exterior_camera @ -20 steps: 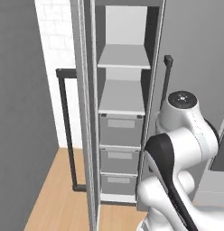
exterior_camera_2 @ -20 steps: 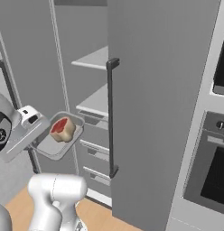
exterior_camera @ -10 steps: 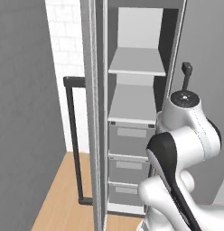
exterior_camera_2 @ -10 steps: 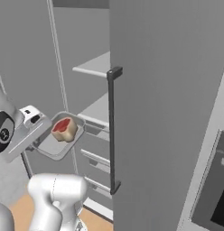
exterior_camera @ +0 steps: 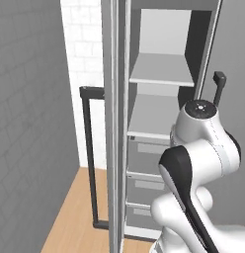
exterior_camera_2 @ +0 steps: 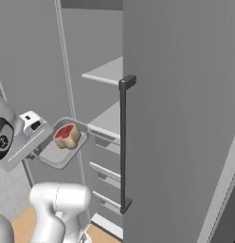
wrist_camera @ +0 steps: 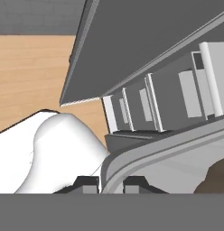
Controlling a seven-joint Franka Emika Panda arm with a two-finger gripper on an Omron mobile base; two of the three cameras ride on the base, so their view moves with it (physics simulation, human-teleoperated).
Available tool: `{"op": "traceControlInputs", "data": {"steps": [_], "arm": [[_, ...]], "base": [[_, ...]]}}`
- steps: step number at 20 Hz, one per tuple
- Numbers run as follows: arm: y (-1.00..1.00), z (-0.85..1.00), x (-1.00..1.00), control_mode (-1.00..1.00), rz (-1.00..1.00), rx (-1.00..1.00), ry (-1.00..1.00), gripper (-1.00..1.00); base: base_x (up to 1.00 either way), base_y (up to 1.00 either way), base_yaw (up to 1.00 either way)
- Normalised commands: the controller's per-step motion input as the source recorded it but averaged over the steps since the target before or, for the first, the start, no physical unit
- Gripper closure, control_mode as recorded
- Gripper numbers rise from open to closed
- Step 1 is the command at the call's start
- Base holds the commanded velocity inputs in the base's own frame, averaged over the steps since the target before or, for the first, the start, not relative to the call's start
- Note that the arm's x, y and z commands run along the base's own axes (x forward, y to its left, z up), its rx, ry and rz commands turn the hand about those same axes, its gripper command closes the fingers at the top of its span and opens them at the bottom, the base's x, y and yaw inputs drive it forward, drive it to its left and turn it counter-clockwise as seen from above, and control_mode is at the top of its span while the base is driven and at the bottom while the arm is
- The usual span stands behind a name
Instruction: Take the meat container that has the steak and place it on the second highest rack of the freezer. Then take the vegetable container that has the avocado and corn and place it on the highest rack of the freezer.
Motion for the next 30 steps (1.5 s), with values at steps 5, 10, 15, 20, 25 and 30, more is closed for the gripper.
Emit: {"op": "traceControlInputs", "data": {"steps": [5, 10, 15, 20, 25, 30], "arm": [[0.00, 0.00, 0.00, 1.00, 0.00, 0.00, 0.00, 1.00], [0.00, 0.00, 0.00, 1.00, 0.00, 0.00, 0.00, 1.00], [0.00, 0.00, 0.00, 1.00, 0.00, 0.00, 0.00, 1.00], [-0.05, -0.01, 0.03, -1.00, 0.00, 0.00, 0.00, 1.00], [-0.09, -0.13, 0.56, -1.00, 0.00, 0.00, 0.00, 1.00], [-0.21, -0.31, 0.84, -1.00, 0.00, 0.00, -0.05, 1.00]], "base": [[0.34, 0.03, 0.02], [0.08, 0.00, 0.00], [0.00, 0.00, 0.00], [0.00, 0.00, 0.00], [0.00, 0.00, 0.00], [0.00, 0.00, 0.00]]}}
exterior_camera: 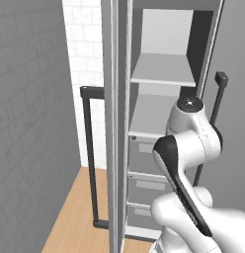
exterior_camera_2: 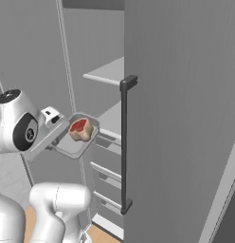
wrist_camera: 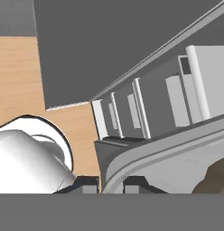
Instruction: Take the meat container that has the steak and place it on the second highest rack of the freezer. Then take the vegetable container that has the avocado and corn and place it on the highest rack of the freezer.
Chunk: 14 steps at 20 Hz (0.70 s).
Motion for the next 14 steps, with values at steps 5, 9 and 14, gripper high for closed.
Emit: {"op": "traceControlInputs", "data": {"steps": [5, 9, 14], "arm": [[-0.32, -0.38, 0.88, -1.00, 0.00, 0.01, -0.01, 1.00], [-0.02, -0.24, 1.00, -1.00, 0.00, 0.00, 0.00, 1.00], [-0.15, -0.22, 0.77, -1.00, 0.00, 0.03, -0.07, 1.00]], "base": [[0.00, 0.00, 0.00], [0.00, 0.00, 0.00], [0.00, 0.00, 0.00]]}}
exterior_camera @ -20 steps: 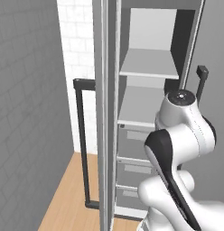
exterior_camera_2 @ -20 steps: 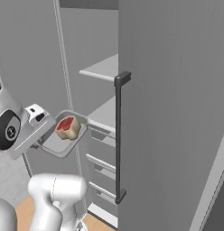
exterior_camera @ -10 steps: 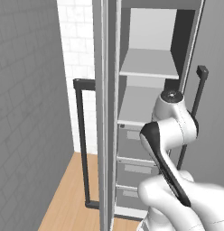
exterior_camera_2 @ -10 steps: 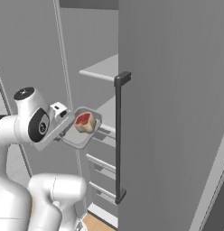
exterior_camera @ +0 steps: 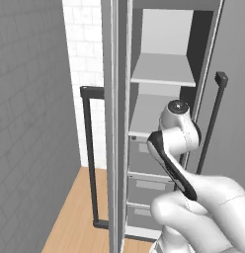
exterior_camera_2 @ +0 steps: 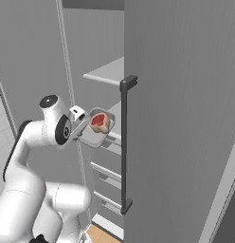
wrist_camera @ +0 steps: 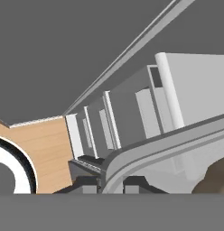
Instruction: Take the meat container that has the steak and place it on the second highest rack of the freezer. Then take the vegetable container that has the avocado and corn and place it on the highest rack of the freezer.
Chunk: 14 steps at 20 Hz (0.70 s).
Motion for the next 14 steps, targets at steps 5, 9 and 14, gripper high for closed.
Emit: {"op": "traceControlInputs", "data": {"steps": [5, 9, 14], "arm": [[-0.17, -0.18, 0.61, -1.00, 0.00, 0.00, -0.03, 1.00], [-0.08, -0.07, 0.54, -1.00, 0.00, 0.00, 0.00, 1.00], [-0.21, -0.01, 0.50, -1.00, 0.00, 0.00, 0.00, 1.00]], "base": [[0.00, 0.00, 0.00], [0.00, 0.00, 0.00], [0.00, 0.00, 0.00]]}}
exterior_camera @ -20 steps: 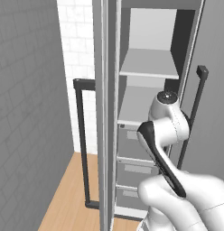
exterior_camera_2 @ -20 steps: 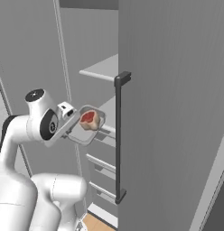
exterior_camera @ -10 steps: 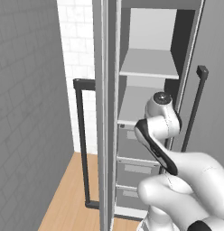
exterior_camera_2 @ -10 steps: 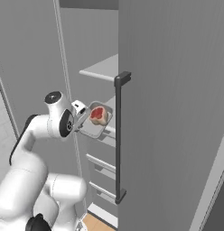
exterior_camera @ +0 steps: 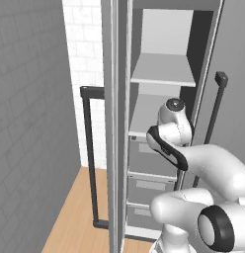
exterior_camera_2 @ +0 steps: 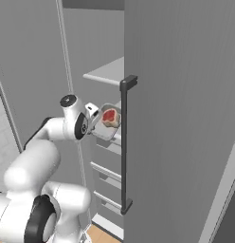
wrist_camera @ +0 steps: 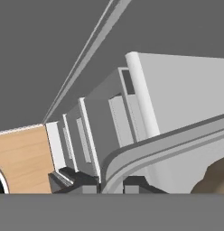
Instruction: Take the meat container that has the steak and place it on the second highest rack of the freezer. Then take the vegetable container that has the avocado and corn and place it on the highest rack of the freezer.
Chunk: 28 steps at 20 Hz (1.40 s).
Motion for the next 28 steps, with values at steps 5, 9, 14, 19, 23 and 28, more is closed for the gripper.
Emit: {"op": "traceControlInputs", "data": {"steps": [5, 9, 14, 19, 23, 28], "arm": [[-0.18, -0.10, 0.55, -1.00, 0.00, 0.00, 0.00, 1.00], [-0.18, -0.17, 0.56, -1.00, 0.00, 0.00, 0.00, 1.00], [-0.15, -0.16, 0.55, -1.00, 0.00, 0.00, 0.00, 1.00], [-0.22, -0.18, 0.53, -1.00, 0.00, 0.00, 0.00, 1.00], [-0.13, -0.17, 0.40, -1.00, 0.00, 0.00, 0.00, 1.00], [-0.05, -0.20, 0.20, -1.00, 0.00, 0.00, 0.00, 1.00]], "base": [[0.00, 0.00, 0.00], [0.00, 0.00, 0.00], [0.00, 0.00, 0.00], [0.00, 0.00, 0.00], [0.00, 0.00, 0.00], [0.00, 0.00, 0.00]]}}
